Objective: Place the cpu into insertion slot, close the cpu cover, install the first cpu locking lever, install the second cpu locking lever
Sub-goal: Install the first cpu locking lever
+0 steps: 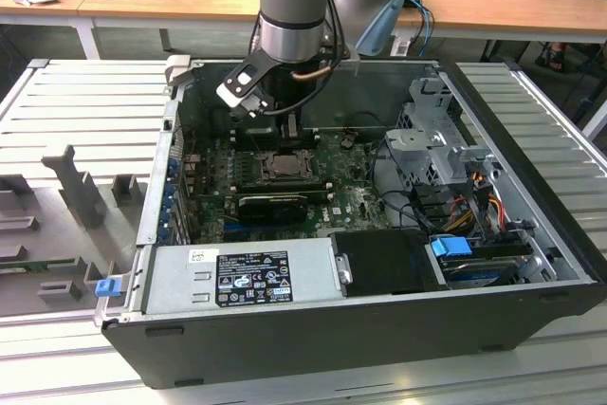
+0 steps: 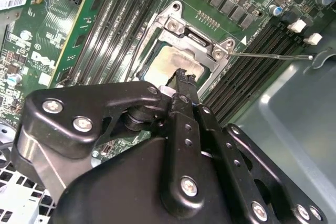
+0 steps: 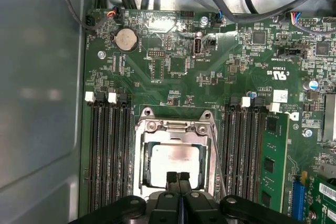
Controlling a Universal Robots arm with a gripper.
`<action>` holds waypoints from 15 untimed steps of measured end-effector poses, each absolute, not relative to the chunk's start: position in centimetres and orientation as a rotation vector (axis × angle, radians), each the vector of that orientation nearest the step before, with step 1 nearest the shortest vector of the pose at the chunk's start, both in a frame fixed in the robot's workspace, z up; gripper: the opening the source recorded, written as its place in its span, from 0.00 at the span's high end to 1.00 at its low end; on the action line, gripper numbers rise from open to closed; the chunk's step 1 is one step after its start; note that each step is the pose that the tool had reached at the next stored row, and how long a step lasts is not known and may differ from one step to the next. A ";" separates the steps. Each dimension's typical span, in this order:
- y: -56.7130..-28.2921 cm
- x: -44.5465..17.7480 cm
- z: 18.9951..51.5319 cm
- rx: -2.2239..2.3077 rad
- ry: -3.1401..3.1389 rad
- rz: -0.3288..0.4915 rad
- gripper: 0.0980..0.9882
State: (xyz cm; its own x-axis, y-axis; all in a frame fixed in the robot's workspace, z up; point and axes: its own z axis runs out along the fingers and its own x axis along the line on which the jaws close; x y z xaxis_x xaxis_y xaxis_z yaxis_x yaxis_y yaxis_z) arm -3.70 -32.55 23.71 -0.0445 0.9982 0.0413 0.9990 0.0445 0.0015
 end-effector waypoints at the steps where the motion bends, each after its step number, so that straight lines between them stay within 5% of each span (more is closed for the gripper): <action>1: -32.5 -3.7 23.9 -2.151 -2.249 -0.046 0.99; 15: -32.5 -3.7 25.7 -2.151 -2.249 -0.046 0.99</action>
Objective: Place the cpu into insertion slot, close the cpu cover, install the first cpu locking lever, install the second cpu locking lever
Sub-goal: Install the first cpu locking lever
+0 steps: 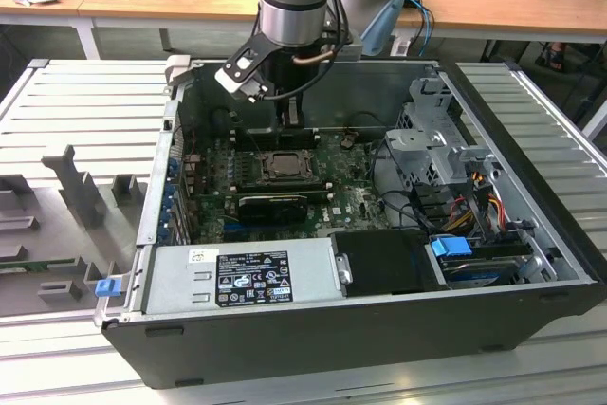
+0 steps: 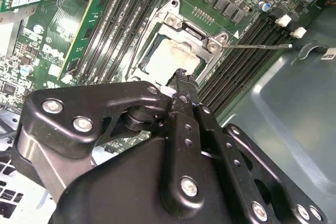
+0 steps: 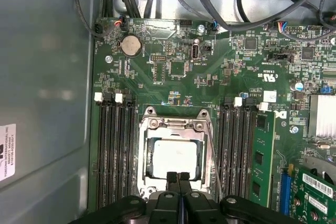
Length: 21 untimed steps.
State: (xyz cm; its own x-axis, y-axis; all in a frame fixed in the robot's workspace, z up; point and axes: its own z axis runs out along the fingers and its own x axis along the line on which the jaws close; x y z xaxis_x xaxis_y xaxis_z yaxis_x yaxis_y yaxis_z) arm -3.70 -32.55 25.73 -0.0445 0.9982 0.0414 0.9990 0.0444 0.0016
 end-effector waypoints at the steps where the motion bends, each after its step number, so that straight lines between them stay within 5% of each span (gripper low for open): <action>1: -32.5 -3.7 25.8 -2.151 -2.249 -0.046 0.99; 21: -32.5 -3.8 27.9 -1.956 -2.420 -0.041 0.99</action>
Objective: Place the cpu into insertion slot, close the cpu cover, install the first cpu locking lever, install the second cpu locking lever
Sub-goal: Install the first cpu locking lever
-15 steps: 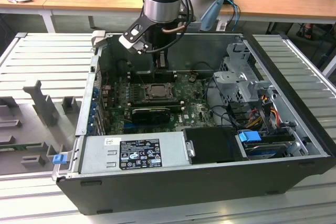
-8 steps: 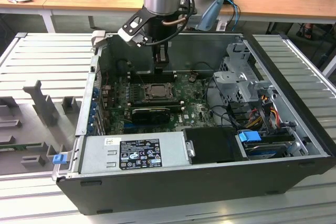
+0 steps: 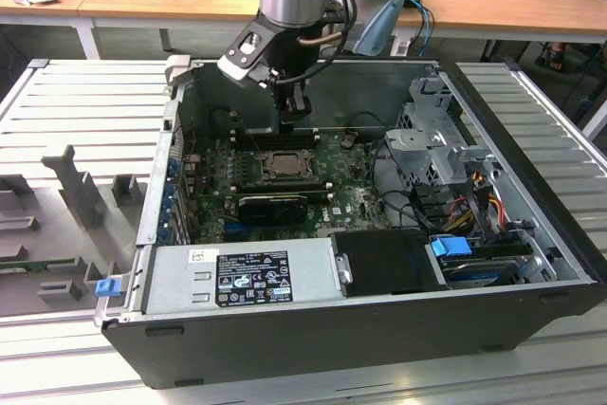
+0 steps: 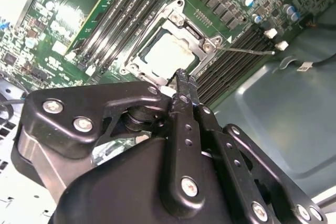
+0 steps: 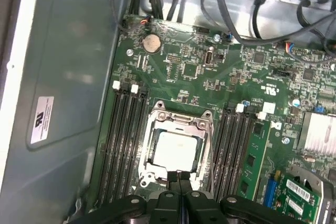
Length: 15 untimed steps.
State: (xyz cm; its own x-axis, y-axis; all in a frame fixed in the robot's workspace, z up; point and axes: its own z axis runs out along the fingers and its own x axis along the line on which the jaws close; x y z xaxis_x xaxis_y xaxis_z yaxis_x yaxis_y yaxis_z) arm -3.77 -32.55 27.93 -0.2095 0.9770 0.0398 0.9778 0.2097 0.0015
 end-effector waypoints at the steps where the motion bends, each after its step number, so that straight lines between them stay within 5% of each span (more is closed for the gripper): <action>1: -32.5 -3.8 27.9 -1.942 -2.430 -0.041 0.99; 15: -32.5 -3.8 27.9 -1.827 -2.517 -0.038 0.99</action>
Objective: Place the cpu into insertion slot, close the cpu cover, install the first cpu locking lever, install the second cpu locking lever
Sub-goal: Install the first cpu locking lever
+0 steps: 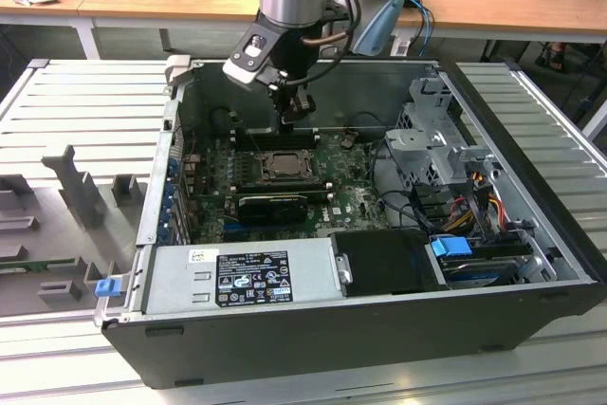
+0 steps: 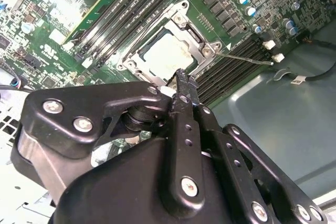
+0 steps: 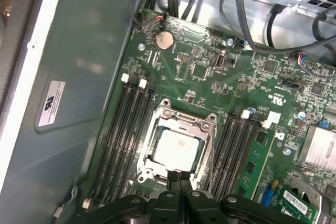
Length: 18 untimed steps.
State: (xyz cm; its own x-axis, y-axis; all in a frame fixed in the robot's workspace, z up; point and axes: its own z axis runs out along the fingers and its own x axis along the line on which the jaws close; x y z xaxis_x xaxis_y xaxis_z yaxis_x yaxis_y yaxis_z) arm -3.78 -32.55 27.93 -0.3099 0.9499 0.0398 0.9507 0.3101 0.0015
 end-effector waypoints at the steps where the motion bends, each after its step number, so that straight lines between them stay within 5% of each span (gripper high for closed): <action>1: -32.5 -3.8 27.9 -1.820 -2.522 -0.038 0.99; 18: -32.5 -3.8 27.9 -1.648 -2.639 -0.038 0.99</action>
State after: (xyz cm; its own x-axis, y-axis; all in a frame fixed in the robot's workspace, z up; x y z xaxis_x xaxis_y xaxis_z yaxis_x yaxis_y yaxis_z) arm -3.78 -32.55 27.93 -0.4384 0.8980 0.0384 0.8987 0.4386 0.0047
